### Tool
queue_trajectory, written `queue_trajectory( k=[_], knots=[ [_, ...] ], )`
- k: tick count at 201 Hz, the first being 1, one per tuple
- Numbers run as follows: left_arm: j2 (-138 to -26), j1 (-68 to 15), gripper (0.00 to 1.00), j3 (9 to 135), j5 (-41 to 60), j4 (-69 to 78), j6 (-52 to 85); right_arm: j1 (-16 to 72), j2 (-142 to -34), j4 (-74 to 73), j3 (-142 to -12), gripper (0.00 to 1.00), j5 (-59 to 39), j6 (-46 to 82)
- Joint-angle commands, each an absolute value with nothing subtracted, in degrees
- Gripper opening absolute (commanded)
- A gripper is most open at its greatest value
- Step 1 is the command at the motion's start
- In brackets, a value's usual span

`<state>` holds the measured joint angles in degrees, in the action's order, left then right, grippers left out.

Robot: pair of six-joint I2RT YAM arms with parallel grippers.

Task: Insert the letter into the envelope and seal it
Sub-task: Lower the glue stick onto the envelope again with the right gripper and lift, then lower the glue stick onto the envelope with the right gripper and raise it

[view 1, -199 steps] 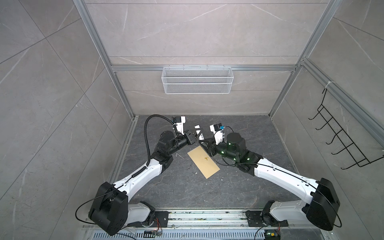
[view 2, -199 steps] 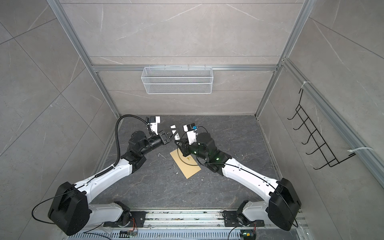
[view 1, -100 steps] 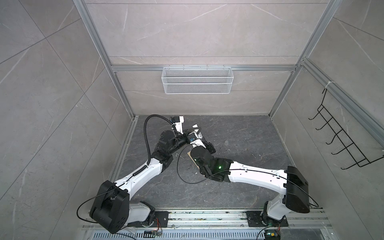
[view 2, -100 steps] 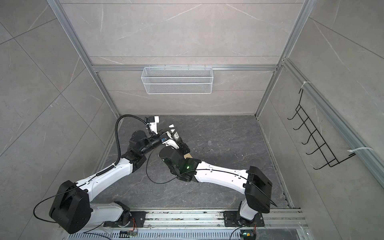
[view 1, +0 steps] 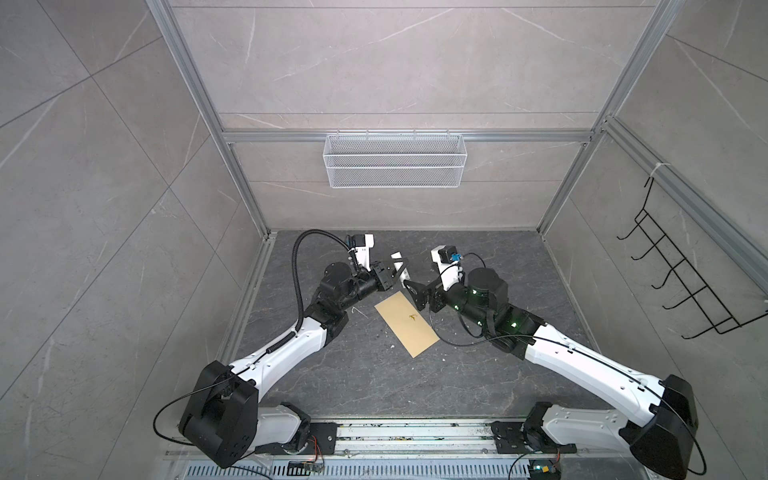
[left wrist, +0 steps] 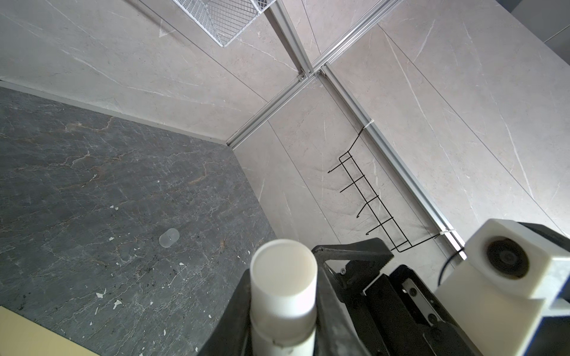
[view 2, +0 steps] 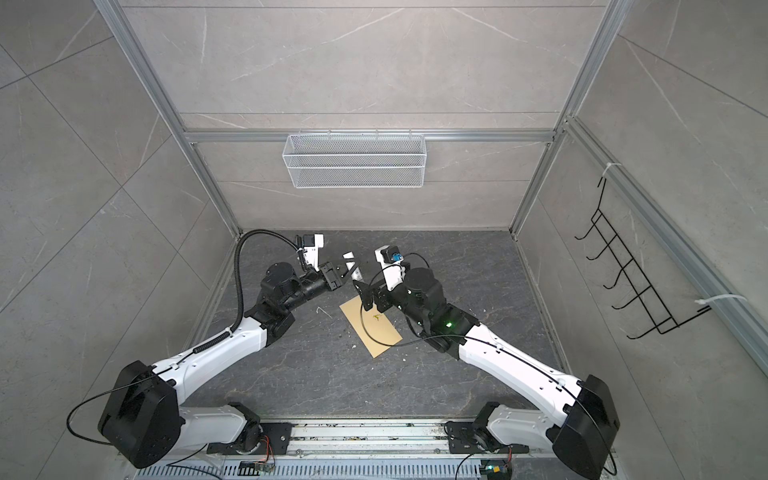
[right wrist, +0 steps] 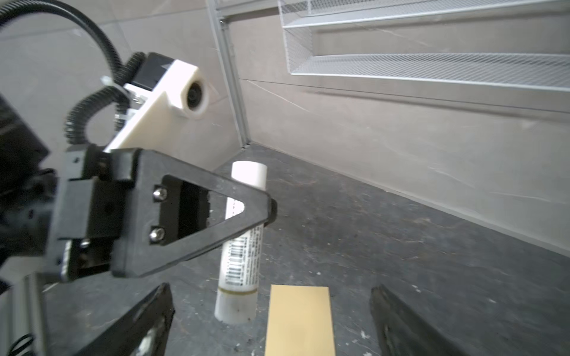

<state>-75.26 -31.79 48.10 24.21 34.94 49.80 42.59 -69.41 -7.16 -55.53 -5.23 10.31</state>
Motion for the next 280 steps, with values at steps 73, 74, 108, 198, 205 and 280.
queue_trajectory(
  k=[73, 74, 108, 198, 205, 280],
  knots=[
    [-72.9, -31.7, 0.0, 48.1, 26.3, 40.6, 49.4, 33.2, -77.4, -25.9, -51.1, 0.77, -40.6, 32.2],
    [-72.9, -31.7, 0.0, 48.1, 26.3, 40.6, 49.4, 33.2, -77.5, -26.0, -51.1, 0.77, -40.6, 32.2],
    [-73.0, -31.7, 0.0, 48.1, 26.4, 40.8, 49.5, 32.9, -79.0, -28.6, -51.2, 0.65, -40.8, 34.1],
    [-73.6, -31.7, 0.0, 48.3, 26.4, 41.2, 49.7, 32.7, -81.2, -30.5, -52.3, 0.23, -41.1, 36.4],
    [-73.6, -31.7, 0.0, 48.3, 26.4, 41.1, 49.8, 32.6, -81.1, -30.4, -52.4, 0.2, -40.8, 36.5],
    [-74.7, -31.7, 0.0, 48.7, 25.0, 39.2, 48.9, 41.0, -74.8, -3.8, -58.3, 0.0, 0.4, 18.0]
  ],
)
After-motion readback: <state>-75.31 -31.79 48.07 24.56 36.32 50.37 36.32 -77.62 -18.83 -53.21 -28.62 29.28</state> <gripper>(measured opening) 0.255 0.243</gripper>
